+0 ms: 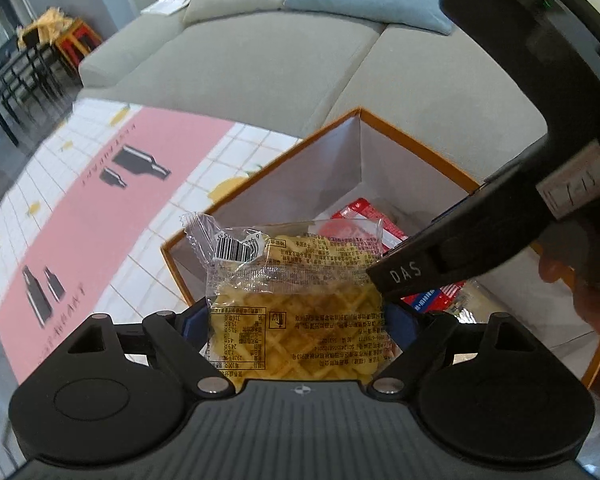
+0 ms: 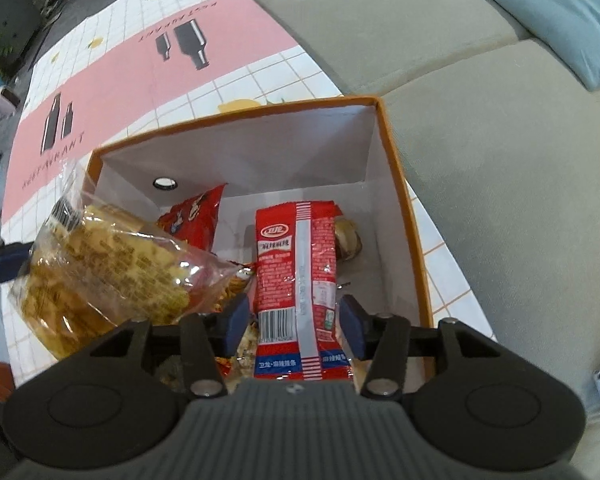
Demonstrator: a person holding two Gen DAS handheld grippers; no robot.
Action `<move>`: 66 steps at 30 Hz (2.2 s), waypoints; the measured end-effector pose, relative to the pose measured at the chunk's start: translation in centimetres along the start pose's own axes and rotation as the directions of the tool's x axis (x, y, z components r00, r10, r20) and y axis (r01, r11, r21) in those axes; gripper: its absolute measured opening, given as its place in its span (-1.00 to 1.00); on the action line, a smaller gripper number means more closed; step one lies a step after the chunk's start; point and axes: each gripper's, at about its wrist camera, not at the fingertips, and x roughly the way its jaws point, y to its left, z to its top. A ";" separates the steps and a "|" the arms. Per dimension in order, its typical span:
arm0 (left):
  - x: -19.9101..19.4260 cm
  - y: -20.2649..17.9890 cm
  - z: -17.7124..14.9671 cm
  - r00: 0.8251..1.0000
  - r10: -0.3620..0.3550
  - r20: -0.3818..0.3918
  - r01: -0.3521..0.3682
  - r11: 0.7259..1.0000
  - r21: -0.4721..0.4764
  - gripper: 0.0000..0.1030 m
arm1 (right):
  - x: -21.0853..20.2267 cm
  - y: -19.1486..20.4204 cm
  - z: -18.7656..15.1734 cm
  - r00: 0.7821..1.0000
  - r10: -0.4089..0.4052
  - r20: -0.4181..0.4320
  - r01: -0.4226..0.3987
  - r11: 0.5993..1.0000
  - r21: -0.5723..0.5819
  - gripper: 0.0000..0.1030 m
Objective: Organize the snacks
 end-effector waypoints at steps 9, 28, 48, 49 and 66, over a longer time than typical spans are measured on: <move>0.7 0.1 -0.1 1.000 -0.018 -0.018 0.018 1.000 -0.020 0.95 | -3.1 -0.5 0.0 0.997 0.035 0.076 -0.039 0.998 0.056 -0.04; -1.1 0.0 -1.1 0.986 -0.147 0.079 0.149 0.989 -0.019 0.83 | -2.3 0.7 -1.5 0.966 0.258 0.008 -0.257 0.959 0.115 -0.65; -10.8 5.4 -5.6 0.969 0.000 0.246 0.064 0.965 -0.253 0.69 | -9.2 3.8 -3.3 0.946 0.088 0.312 -0.072 0.995 -0.062 -0.03; -11.3 5.6 -5.9 0.968 0.026 0.249 0.042 0.964 -0.264 0.69 | -9.9 4.2 -3.7 0.936 0.081 0.343 -0.058 0.995 -0.078 -0.02; -17.6 7.3 -13.2 0.906 0.291 0.309 -0.145 0.897 -0.418 0.70 | -15.5 9.6 -13.8 0.764 0.033 0.644 0.113 0.976 -0.185 0.38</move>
